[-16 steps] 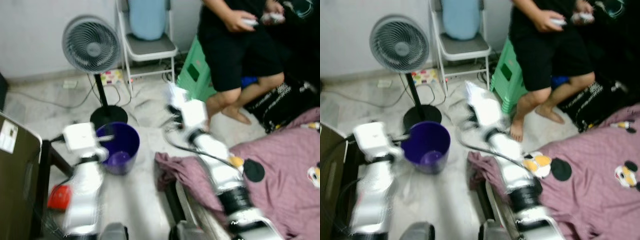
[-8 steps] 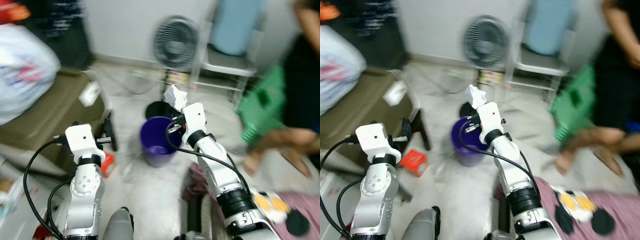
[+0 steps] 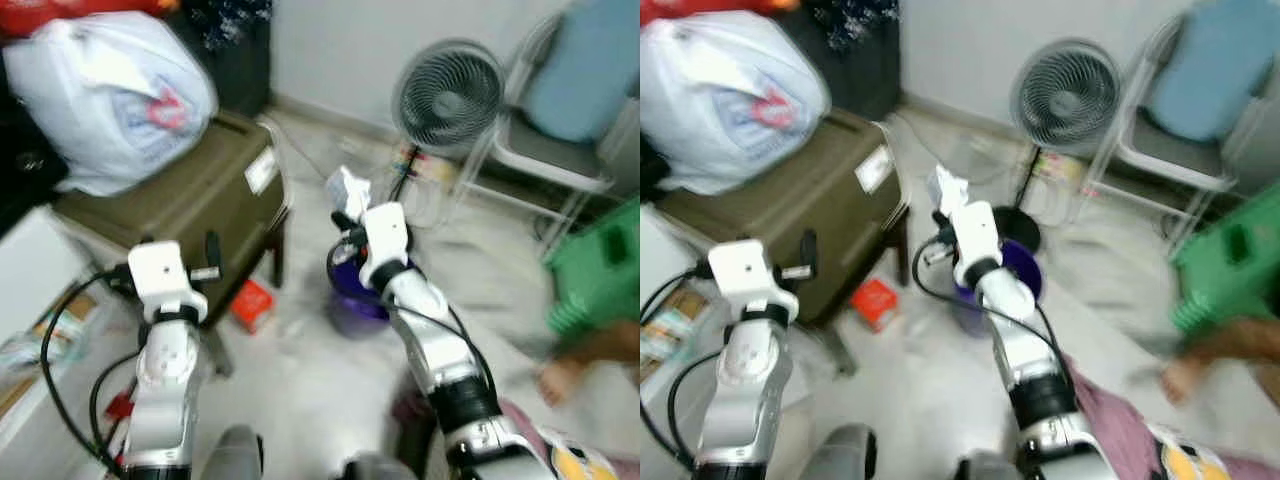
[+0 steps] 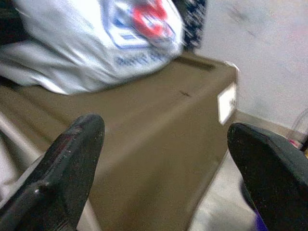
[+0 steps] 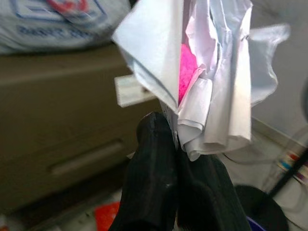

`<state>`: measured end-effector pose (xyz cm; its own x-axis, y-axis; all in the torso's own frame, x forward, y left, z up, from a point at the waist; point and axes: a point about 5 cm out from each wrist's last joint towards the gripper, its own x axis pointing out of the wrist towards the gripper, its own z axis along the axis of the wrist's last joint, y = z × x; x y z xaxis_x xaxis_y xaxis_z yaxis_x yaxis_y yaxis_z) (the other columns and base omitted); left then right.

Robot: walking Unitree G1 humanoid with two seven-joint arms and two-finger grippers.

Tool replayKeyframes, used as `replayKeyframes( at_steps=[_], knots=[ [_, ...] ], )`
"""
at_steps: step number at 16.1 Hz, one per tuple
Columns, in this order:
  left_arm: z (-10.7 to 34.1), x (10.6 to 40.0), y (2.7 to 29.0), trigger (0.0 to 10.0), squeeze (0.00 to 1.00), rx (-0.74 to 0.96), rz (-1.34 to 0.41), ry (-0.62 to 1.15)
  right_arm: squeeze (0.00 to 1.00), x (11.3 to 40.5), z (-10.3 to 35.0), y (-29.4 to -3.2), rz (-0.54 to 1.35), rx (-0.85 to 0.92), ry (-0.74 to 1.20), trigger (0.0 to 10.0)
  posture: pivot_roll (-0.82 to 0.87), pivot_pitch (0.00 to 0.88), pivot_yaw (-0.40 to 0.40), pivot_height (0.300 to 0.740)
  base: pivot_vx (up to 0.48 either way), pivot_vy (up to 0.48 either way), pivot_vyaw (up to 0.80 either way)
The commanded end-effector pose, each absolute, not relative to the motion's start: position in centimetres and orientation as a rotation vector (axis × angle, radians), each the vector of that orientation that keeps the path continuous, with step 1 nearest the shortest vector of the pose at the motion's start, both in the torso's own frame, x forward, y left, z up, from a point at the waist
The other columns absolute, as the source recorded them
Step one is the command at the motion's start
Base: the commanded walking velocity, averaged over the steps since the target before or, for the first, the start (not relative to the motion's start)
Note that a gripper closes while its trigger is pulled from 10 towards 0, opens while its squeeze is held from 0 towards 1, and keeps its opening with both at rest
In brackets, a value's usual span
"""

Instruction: Clean up the room

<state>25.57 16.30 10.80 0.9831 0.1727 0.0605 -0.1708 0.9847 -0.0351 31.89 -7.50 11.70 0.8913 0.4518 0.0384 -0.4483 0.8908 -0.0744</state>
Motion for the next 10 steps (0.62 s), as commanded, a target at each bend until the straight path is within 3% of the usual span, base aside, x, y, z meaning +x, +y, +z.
replayKeyframes(
  at_steps=[1, 5, 10],
  knots=[
    [10.6, 25.4, 15.7, 10.0, 0.00, -0.035, 0.157, -0.055, 0.00, 31.9, 11.7, -8.3, 0.442, -0.056, -0.057, 10.0, 0.01, 0.078, -0.095, 0.740, 0.000, 0.000, 0.00],
    [10.7, 25.4, 15.6, 10.0, 0.00, -0.046, 0.143, -0.062, 0.00, 32.1, 11.7, -8.5, 0.425, -0.036, -0.042, 10.0, 0.01, 0.076, -0.094, 0.740, 0.000, 0.000, 0.00],
    [11.5, 24.9, 15.8, 10.0, 0.00, -0.017, 0.121, -0.101, 0.00, 31.9, 11.9, -9.8, 0.372, -0.031, -0.045, 10.0, 0.00, 0.079, -0.094, 0.740, 0.000, 0.000, -0.80]
  ],
)
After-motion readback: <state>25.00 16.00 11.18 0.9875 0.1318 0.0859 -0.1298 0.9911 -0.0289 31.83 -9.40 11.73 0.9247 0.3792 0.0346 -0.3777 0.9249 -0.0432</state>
